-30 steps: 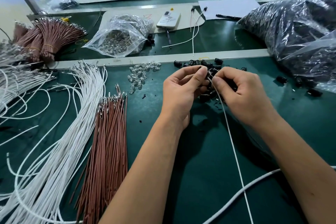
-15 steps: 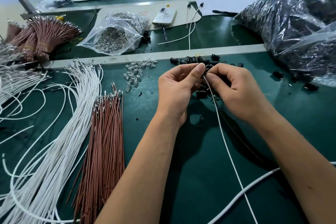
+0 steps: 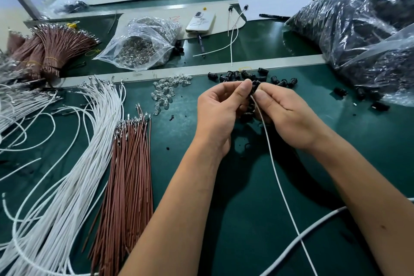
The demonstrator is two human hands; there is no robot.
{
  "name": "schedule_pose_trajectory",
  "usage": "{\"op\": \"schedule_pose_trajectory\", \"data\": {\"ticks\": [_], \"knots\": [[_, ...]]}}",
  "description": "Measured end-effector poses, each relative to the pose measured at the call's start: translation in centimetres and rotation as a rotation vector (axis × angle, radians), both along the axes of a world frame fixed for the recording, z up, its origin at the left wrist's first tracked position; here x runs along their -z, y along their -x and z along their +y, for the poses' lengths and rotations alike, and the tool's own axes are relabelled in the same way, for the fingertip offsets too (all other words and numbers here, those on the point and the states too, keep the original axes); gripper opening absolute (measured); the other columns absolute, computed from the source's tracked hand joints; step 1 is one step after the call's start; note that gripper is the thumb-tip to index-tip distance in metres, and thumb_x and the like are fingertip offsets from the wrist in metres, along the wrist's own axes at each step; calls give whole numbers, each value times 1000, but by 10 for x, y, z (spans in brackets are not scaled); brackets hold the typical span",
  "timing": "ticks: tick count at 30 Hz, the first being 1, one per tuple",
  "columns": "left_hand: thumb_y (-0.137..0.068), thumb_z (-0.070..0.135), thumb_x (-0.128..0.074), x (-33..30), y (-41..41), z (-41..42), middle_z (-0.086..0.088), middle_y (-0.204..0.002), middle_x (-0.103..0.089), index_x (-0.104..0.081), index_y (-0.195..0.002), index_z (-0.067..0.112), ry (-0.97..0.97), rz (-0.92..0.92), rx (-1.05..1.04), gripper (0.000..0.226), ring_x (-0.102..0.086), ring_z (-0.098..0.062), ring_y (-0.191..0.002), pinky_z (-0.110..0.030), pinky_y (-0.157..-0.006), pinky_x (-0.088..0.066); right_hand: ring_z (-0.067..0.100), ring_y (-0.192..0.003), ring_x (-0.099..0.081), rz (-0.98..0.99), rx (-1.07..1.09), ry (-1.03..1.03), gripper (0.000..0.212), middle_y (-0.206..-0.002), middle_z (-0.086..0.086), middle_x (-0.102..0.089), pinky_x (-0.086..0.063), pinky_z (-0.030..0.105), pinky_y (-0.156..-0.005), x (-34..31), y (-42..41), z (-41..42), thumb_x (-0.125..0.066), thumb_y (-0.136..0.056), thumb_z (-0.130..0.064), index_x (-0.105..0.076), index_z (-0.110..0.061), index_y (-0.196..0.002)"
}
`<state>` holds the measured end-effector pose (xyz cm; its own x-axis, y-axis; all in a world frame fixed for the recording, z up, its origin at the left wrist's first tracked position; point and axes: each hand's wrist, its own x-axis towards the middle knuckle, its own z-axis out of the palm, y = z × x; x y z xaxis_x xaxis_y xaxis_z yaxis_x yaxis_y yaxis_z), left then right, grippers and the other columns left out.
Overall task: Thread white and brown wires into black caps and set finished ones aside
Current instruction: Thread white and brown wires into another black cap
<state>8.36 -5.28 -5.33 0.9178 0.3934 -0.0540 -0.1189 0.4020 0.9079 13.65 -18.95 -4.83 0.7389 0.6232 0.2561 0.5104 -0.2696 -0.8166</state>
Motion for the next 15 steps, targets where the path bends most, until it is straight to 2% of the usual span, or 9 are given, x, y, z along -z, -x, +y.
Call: {"op": "schedule_pose_trajectory", "data": {"ticks": [1,3,6,9,15], "knots": [[-89,10,-73,0,0,0,0,-65,-63,-71,-83,7,7,3,-5,7,-50,-10,-55,-21,-59,-49,8,-60,-42,18,4,-13,32,-66,-9,-50,-37,25,-59,1,-1,-1,-46,-110,-23,-53,-8,-82],[-89,9,-73,-1,0,2,0,-65,-63,-70,-84,6,24,12,-17,7,-50,-9,-54,-20,-59,-48,5,-57,-41,48,8,-32,24,-63,-7,-52,-36,21,-56,3,-2,-1,-51,-109,-15,-57,-9,-87],[-89,8,-73,1,0,5,2,-65,-66,-70,-83,7,34,29,-28,7,-53,-7,-52,-19,-59,-49,14,-64,-56,-78,56,-39,16,-71,1,-66,-48,34,-63,5,-1,-1,-58,-104,-12,-66,-13,-91],[-88,9,-74,1,0,3,1,-65,-66,-70,-83,8,89,33,-19,7,-53,-7,-53,-18,-57,-50,33,-67,-59,-157,125,-65,16,-71,8,-67,-50,46,-63,5,1,0,-62,-102,-14,-69,-15,-88],[-87,10,-75,1,0,1,1,-66,-67,-71,-83,7,79,46,-17,7,-54,-8,-53,-19,-57,-50,30,-63,-57,-206,173,-90,19,-69,10,-65,-47,44,-61,6,5,1,-63,-102,-13,-70,-9,-85]]}}
